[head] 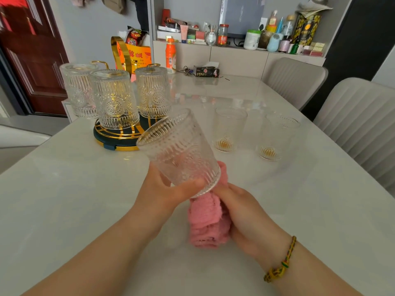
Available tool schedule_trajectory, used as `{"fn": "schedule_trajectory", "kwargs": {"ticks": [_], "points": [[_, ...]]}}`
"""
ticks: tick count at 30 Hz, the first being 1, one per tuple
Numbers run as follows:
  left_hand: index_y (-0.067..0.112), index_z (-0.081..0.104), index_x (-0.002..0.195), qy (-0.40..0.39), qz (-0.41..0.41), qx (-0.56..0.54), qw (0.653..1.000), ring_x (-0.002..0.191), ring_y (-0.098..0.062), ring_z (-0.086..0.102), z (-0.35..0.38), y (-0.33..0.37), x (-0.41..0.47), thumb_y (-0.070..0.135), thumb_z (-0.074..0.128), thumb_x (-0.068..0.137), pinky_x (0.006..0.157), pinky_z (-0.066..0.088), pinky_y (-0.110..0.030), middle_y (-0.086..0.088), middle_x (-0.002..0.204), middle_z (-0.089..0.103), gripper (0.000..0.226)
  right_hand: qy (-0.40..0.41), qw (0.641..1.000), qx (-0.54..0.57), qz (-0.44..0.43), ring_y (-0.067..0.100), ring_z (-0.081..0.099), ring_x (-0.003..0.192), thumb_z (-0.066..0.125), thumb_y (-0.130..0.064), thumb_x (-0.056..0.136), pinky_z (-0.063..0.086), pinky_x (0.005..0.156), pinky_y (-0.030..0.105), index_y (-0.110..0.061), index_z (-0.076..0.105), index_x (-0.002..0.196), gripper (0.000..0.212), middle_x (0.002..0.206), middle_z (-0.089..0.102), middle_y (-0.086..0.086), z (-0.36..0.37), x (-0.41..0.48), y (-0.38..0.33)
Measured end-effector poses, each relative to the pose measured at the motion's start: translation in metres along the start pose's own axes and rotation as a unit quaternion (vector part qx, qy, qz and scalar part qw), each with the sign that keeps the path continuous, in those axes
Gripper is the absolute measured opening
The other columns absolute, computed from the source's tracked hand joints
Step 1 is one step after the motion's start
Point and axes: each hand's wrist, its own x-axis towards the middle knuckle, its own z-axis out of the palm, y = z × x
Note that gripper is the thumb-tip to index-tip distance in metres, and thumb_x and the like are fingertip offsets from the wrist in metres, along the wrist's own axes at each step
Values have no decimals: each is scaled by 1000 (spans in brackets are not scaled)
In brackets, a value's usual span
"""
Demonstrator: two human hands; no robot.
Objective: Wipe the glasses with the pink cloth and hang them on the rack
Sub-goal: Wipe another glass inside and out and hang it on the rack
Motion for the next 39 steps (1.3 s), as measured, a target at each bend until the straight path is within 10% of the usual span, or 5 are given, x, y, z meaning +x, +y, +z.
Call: {"fn": "schedule_trajectory", "kwargs": {"ticks": [11,18,26,32,39], "points": [[6,46,122,82,38,27,996,91,-4,65,-13,-4,12,32,77,39,71,51,-12,-4,108,65,92,-28,991,-130,-32,14,55,63,54,-9,84,45,56,19,-5,62,76,12,70,60,7,-2,-11,-12],[23,52,100,58,55,35,996,80,10,64,4,-3,0,22,78,40,65,46,-5,25,81,69,66,31,994,-5,-103,9,64,59,51,-8,87,52,55,17,-6,63,79,14,66,69,2,-8,-5,-15],[9,53,112,77,56,2,996,85,-3,67,-6,-2,9,36,72,43,68,50,-13,3,95,67,76,-64,984,-151,-64,11,59,62,67,-19,71,48,59,19,-14,63,71,6,66,64,0,0,-13,-9],[21,55,97,42,41,18,998,79,7,65,-6,-4,5,39,69,39,66,47,-6,20,80,71,62,65,993,-41,-87,12,49,47,53,-7,84,38,42,13,-6,57,70,15,55,53,4,-15,-13,-24],[17,52,109,21,44,12,999,86,3,66,3,-5,0,36,75,35,68,49,-9,12,89,71,80,66,986,-94,-118,28,66,87,52,-10,88,53,78,37,-4,63,95,15,97,69,19,-9,-3,-11]]}}
